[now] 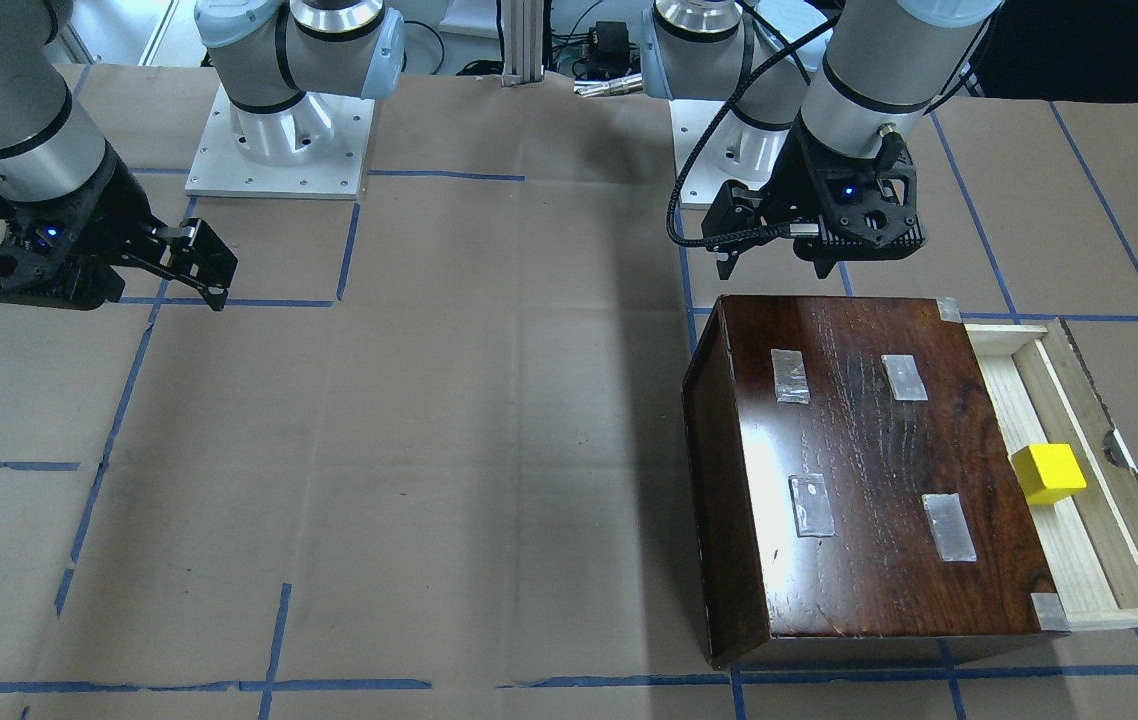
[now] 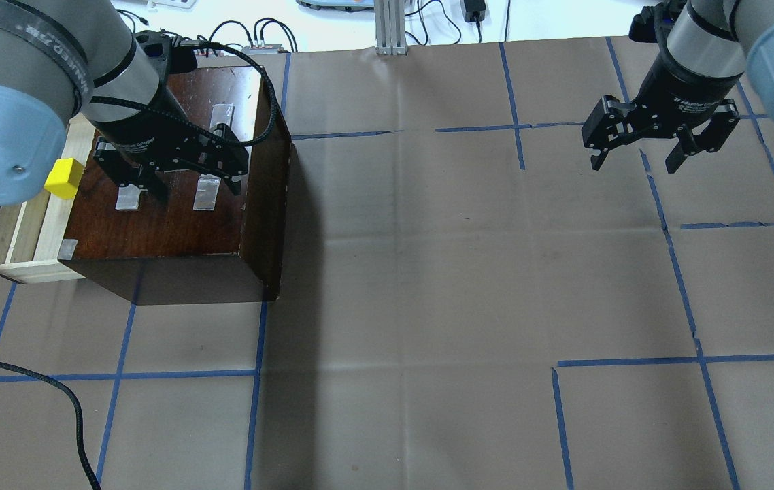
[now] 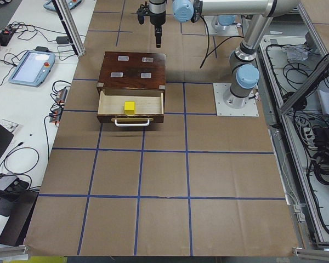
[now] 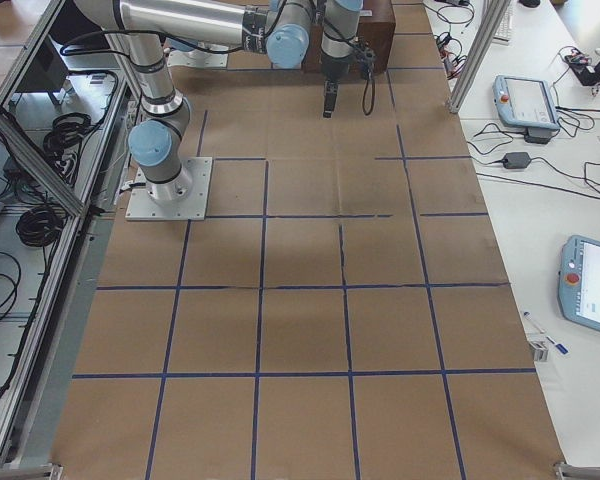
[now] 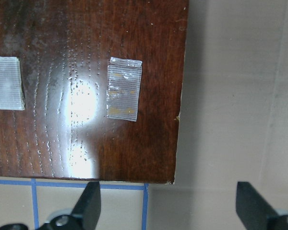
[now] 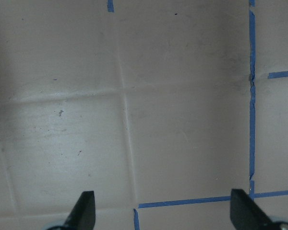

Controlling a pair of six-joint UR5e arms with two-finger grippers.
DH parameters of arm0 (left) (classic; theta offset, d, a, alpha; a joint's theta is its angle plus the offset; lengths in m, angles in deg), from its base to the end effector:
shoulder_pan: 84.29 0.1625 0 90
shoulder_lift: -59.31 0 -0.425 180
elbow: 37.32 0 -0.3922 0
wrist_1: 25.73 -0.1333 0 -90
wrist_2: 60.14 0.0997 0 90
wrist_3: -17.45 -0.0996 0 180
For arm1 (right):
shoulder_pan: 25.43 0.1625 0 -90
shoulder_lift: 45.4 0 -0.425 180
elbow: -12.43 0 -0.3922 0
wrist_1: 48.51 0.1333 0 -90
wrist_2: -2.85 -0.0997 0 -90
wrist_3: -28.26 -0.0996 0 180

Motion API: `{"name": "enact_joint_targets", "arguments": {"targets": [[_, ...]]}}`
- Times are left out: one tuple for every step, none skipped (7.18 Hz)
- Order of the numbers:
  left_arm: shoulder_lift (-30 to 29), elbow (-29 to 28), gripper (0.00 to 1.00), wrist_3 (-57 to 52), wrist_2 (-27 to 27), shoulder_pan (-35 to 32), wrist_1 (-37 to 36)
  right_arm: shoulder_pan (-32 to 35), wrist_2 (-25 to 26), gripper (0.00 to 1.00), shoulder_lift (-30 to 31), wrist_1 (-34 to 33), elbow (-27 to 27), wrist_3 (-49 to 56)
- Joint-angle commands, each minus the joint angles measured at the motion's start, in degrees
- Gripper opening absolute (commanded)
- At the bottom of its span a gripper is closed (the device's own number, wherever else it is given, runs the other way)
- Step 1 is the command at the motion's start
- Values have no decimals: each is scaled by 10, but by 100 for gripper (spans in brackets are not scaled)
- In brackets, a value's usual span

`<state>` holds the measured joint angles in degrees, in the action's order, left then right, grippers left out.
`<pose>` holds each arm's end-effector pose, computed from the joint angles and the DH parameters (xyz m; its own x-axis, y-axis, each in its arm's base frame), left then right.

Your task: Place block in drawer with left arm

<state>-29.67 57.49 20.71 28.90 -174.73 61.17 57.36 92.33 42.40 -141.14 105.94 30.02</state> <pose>-0.1387 -0.4812 0.4607 -0.9987 -0.0494 0.0160 -0.0492 0.9987 0.0130 0.0703 -0.5137 0.4434 -0.9954 0.0955 -0.0107 0.0948 0.9941 0.0534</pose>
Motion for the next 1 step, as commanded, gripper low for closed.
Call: {"name": "enact_joint_targets", "arguments": {"targets": [[1,-1,98,0,0,0,-1,0,0,100,0,0,-1,0]]}}
